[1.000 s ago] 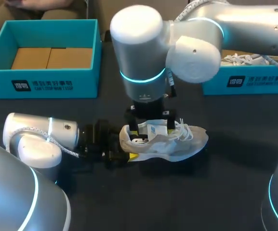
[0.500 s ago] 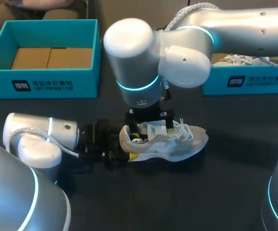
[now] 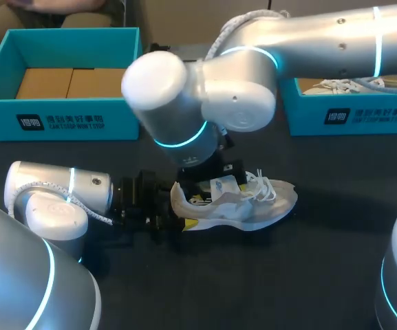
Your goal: Take the shoe out of the shoebox, open the shoe tongue, remove and reinsert the insole, then place the shoe into the shoebox
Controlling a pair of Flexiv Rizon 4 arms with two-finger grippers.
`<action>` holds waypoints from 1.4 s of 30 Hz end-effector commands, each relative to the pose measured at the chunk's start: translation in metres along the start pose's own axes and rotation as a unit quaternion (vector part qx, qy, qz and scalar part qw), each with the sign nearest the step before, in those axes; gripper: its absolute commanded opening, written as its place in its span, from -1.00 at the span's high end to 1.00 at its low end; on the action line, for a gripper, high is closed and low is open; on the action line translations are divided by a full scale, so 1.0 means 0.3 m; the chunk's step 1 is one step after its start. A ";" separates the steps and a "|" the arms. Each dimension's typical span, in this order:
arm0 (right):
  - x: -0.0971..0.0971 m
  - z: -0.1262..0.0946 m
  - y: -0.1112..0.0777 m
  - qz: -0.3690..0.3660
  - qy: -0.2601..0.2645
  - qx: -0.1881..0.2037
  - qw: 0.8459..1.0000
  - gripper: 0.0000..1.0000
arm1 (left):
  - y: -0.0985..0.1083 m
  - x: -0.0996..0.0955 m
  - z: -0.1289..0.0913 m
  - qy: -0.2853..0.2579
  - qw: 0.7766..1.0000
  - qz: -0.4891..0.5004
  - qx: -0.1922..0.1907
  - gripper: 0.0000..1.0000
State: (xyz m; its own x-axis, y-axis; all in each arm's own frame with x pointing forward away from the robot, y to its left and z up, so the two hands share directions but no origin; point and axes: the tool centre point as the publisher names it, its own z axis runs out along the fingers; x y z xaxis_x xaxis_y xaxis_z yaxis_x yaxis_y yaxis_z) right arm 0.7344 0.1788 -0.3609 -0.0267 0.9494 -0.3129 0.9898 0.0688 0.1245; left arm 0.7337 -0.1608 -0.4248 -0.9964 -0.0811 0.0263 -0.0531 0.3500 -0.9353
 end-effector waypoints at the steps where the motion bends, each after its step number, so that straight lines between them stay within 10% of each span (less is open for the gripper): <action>1: 0.014 0.023 0.006 0.002 -0.011 0.002 1.000 -1.00 | 0.002 -0.008 0.005 0.000 1.000 0.000 -0.003 1.00; 19: -0.135 0.001 0.033 0.008 -0.068 0.024 0.997 -1.00 | 0.002 -0.008 0.005 0.000 1.000 0.000 -0.003 1.00; 22: -0.152 -0.011 0.033 0.012 -0.070 0.024 0.997 -0.03 | 0.002 -0.008 0.005 0.000 1.000 0.000 -0.003 1.00; 38: -0.114 -0.059 0.030 0.009 -0.002 0.034 0.999 0.44 | 0.002 -0.008 0.005 0.000 1.000 0.000 -0.003 1.00; 42: -0.104 -0.050 0.025 0.013 0.009 0.038 0.999 0.91 | 0.002 -0.008 0.005 0.000 1.000 0.000 -0.003 1.00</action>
State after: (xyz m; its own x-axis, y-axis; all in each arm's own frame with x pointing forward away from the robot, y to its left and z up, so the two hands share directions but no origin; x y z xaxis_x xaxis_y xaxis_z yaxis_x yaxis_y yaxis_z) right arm 0.7402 0.1595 -0.3327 -0.0027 0.9455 -0.3256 0.9979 0.0238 0.0609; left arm 0.7337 -0.1607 -0.4249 -0.9963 -0.0813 0.0262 -0.0532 0.3500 -0.9352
